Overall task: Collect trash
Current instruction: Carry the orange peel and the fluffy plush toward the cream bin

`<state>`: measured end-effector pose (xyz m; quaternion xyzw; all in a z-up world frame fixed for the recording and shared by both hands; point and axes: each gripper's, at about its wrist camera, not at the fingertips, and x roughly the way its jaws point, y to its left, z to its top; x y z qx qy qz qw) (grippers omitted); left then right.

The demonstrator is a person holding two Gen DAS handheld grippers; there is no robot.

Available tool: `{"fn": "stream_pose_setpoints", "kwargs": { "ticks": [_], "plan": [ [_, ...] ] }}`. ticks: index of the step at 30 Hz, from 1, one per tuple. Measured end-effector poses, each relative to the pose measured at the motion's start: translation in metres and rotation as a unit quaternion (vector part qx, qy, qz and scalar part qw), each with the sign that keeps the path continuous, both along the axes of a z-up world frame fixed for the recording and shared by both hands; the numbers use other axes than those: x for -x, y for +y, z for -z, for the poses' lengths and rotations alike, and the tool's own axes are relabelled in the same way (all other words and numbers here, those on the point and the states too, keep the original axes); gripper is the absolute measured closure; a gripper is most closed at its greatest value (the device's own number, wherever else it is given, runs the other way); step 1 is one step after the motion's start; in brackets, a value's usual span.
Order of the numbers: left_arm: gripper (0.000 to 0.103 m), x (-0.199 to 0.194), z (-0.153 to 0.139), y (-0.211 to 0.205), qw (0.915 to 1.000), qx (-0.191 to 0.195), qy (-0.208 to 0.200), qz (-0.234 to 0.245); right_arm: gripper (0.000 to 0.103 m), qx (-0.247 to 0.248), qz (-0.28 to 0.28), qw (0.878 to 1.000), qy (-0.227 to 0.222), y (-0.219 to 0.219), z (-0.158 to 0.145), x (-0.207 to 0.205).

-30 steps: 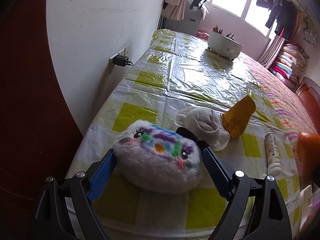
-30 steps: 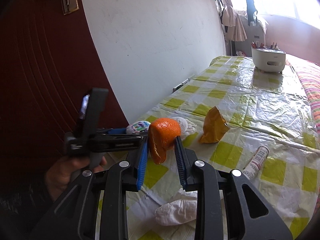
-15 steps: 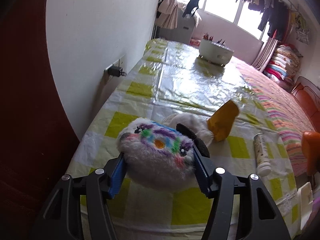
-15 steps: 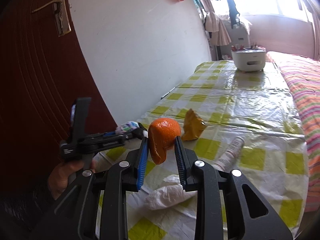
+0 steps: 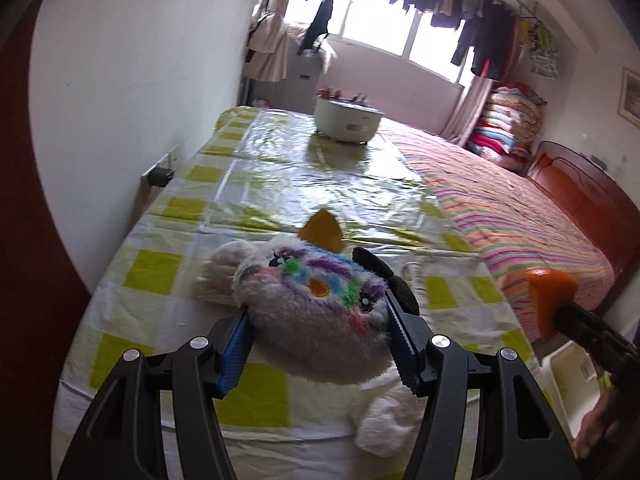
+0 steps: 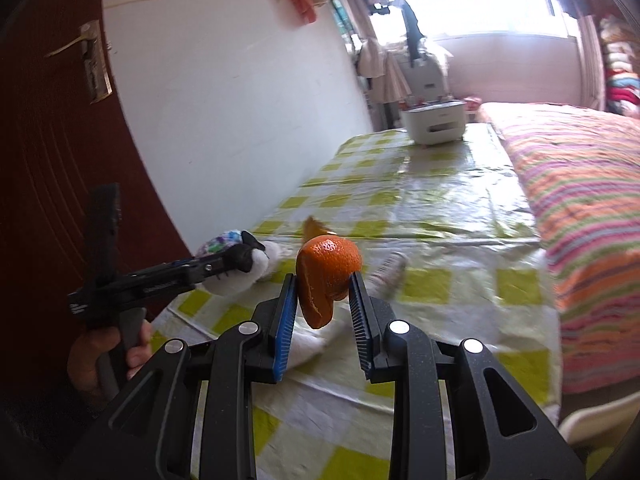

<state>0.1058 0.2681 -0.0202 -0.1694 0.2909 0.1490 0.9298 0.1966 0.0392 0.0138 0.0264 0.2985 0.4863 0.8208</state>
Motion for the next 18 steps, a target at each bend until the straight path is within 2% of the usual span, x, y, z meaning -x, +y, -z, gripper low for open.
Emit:
{"fn": "stream_pose_setpoints", "kwargs": {
  "ticks": [9, 18],
  "plan": [
    [0.045, -0.026, -0.003, -0.059, 0.9969, -0.007, -0.006, 0.078, 0.077, -0.009, 0.070, 0.997, 0.010, -0.058, 0.014, -0.003],
    [0.044, -0.043, -0.005, -0.117, 0.9879, -0.022, -0.022, 0.152, 0.077, -0.028, 0.149, 0.988, 0.017, -0.119, 0.022, -0.005]
  ]
}}
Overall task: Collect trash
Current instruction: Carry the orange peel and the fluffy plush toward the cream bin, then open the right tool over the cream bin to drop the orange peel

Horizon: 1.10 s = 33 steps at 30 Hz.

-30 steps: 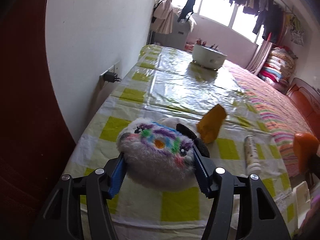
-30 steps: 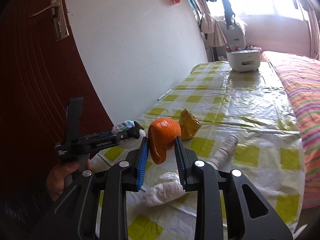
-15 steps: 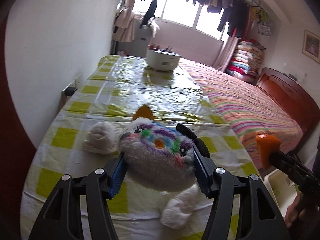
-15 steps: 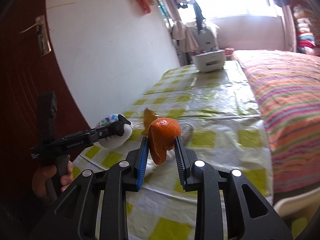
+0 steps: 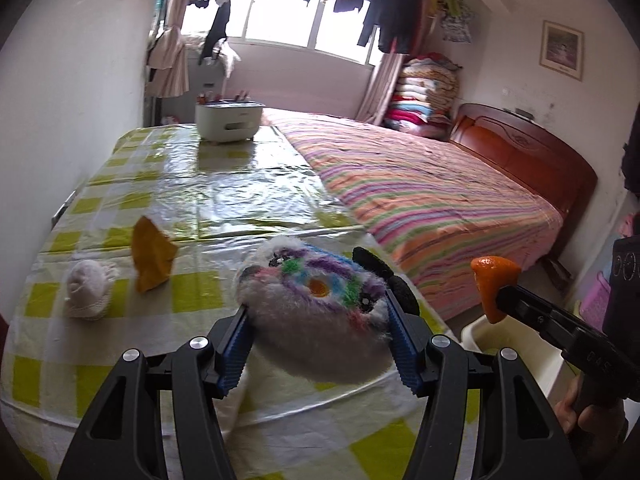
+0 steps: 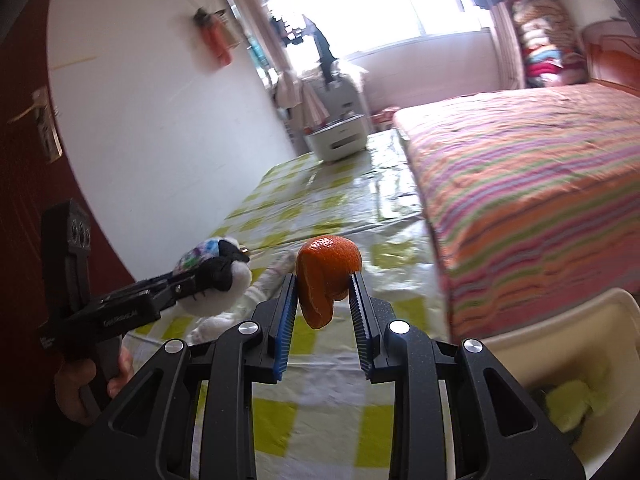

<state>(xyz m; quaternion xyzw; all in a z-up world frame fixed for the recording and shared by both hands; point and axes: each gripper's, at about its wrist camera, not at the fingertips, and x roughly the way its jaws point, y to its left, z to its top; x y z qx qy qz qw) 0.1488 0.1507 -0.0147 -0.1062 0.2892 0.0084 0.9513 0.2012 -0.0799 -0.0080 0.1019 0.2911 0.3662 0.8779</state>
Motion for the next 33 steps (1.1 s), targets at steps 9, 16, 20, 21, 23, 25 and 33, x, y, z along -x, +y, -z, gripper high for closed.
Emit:
{"fn": "stream_pose_setpoints", "kwargs": {
  "ticks": [9, 16, 20, 21, 23, 25, 33],
  "plan": [
    [0.044, -0.010, 0.002, -0.045, 0.9991, -0.011, 0.004, 0.042, 0.077, -0.011, 0.071, 0.997, 0.003, -0.049, 0.007, 0.006],
    [0.044, -0.017, 0.006, -0.079, 0.9971, -0.021, 0.011, 0.073, 0.077, -0.020, 0.132, 0.991, 0.011, -0.084, 0.014, 0.010],
    [0.044, -0.018, 0.007, -0.097, 0.9954, -0.028, 0.014, 0.091, 0.077, -0.022, 0.172, 0.985, 0.011, -0.104, 0.016, 0.013],
    [0.044, -0.020, 0.008, -0.099, 0.9952, -0.029, 0.014, 0.092, 0.077, -0.024, 0.181, 0.983, 0.012, -0.108, 0.016, 0.014],
    [0.044, -0.021, 0.009, -0.106, 0.9944, -0.030, 0.017, 0.100, 0.077, -0.025, 0.190, 0.981, 0.015, -0.113, 0.018, 0.015],
    [0.044, -0.022, 0.010, -0.112, 0.9938, -0.024, 0.020, 0.107, 0.076, -0.028, 0.202, 0.979, 0.019, -0.117, 0.020, 0.015],
    [0.044, -0.025, 0.006, -0.133, 0.9907, -0.008, 0.024, 0.134, 0.071, -0.032, 0.223, 0.974, 0.020, -0.120, 0.020, 0.020]
  ]
}}
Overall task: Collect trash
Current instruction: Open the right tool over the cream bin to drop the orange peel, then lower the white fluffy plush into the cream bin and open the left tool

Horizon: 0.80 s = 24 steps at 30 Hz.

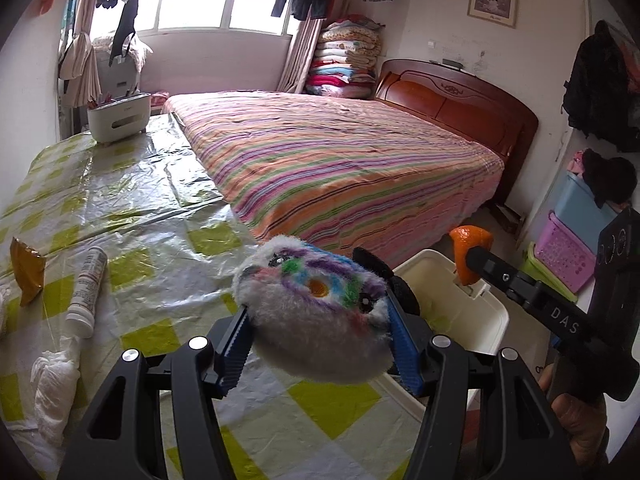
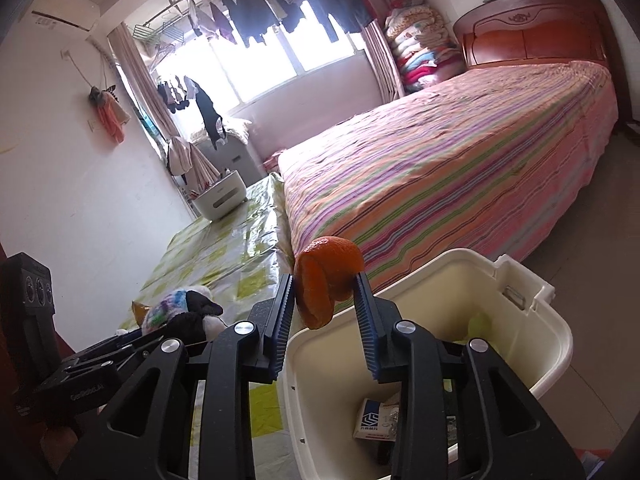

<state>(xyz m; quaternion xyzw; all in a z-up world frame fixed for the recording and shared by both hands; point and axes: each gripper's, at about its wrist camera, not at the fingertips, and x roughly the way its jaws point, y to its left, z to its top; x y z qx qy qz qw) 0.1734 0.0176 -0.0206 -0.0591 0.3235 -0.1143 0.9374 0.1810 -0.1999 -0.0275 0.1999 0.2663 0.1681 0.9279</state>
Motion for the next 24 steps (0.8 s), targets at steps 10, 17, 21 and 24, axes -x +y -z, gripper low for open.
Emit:
{"fn": "stream_pose_setpoints", "kwargs": {
  "ticks": [10, 17, 21, 24],
  "plan": [
    [0.044, -0.003, -0.001, -0.019, 0.9999, 0.001, 0.005, 0.016, 0.041, -0.040, 0.044, 0.998, -0.020, -0.026, -0.006, 0.010],
    [0.044, -0.011, 0.006, -0.031, 0.9992, 0.019, 0.021, 0.030, 0.037, -0.061, 0.083, 0.993, -0.049, -0.046, -0.013, 0.022],
    [0.044, -0.013, 0.005, -0.041, 0.9987, 0.022, 0.021, 0.040, 0.037, -0.058, 0.089, 0.992, -0.064, -0.047, -0.016, 0.027],
    [0.044, -0.014, 0.004, -0.049, 0.9984, 0.023, 0.019, 0.049, 0.036, -0.060, 0.096, 0.991, -0.071, -0.049, -0.016, 0.029]
  ]
}}
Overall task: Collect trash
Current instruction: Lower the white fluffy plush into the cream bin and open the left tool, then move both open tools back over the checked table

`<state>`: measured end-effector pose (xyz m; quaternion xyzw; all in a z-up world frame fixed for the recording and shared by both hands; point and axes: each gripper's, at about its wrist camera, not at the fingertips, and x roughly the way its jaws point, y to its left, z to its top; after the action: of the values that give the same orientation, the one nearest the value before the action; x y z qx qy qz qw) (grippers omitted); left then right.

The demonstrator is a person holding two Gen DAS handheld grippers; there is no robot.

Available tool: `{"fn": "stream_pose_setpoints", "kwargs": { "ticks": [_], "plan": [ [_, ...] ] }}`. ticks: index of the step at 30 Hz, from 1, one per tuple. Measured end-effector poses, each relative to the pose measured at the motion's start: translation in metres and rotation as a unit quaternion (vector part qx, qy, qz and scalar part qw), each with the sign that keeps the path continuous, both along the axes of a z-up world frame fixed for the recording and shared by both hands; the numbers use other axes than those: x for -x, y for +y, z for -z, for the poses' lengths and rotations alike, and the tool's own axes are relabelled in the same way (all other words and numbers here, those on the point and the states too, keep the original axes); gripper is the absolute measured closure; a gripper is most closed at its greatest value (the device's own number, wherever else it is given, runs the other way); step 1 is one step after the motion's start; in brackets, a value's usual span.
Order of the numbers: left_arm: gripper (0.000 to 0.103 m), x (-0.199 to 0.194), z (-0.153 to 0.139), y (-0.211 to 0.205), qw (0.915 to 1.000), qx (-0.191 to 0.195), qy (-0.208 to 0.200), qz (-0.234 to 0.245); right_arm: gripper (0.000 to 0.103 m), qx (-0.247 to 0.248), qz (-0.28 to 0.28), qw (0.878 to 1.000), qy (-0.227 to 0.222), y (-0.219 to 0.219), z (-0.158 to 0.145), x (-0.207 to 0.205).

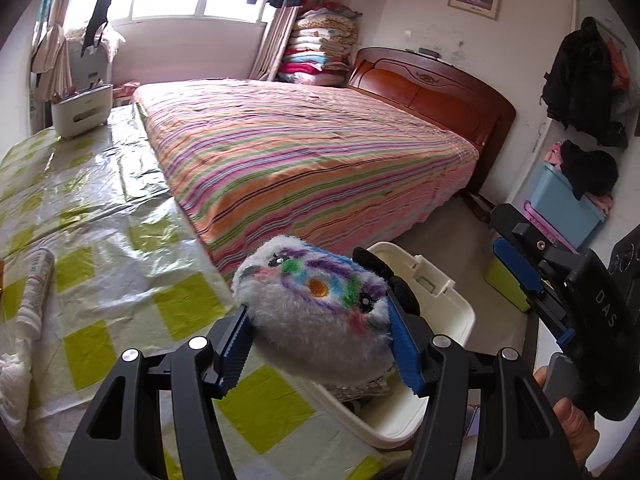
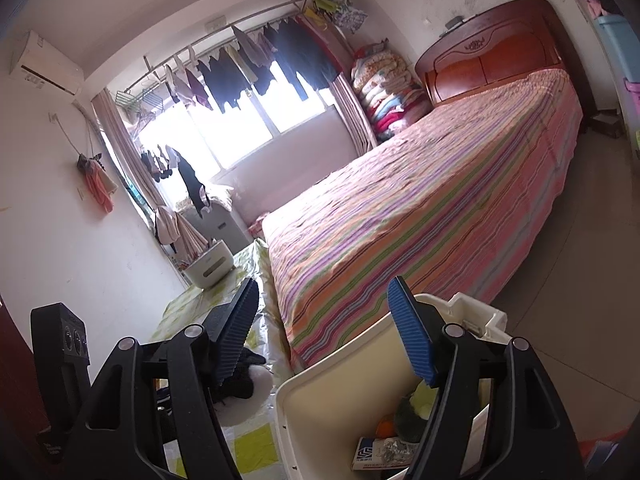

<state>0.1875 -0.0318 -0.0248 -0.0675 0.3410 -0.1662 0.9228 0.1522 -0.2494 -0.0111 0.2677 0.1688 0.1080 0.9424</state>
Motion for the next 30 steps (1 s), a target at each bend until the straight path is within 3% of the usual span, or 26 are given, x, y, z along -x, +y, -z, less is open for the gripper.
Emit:
{"fn": "stream_pose_setpoints", "kwargs": {
  "ticks": [12, 18, 25, 30],
  "plan": [
    [0.037, -0.007, 0.008, -0.030, 0.9994, -0.008, 0.006, 0.034, 0.034, -0.020, 0.026, 0.999, -0.023, -0.015, 0.000, 0.014],
    [0.024, -0.008, 0.007, -0.031, 0.9989, -0.015, 0.012, 0.044, 0.034, -0.028, 0.030, 0.999, -0.021, -0.017, 0.004, 0.013],
    [0.022, -0.003, 0.001, -0.020, 0.9986, -0.050, -0.013, 0.011, 0.032, -0.024, 0.017, 0.999, -0.014, -0.006, 0.006, 0.010],
    [0.022, 0.003, -0.008, 0.002, 0.9985, -0.044, -0.029, -0.014, 0.026, -0.024, 0.006, 1.000, -0.005, 0.003, 0.009, 0.005]
  ]
}}
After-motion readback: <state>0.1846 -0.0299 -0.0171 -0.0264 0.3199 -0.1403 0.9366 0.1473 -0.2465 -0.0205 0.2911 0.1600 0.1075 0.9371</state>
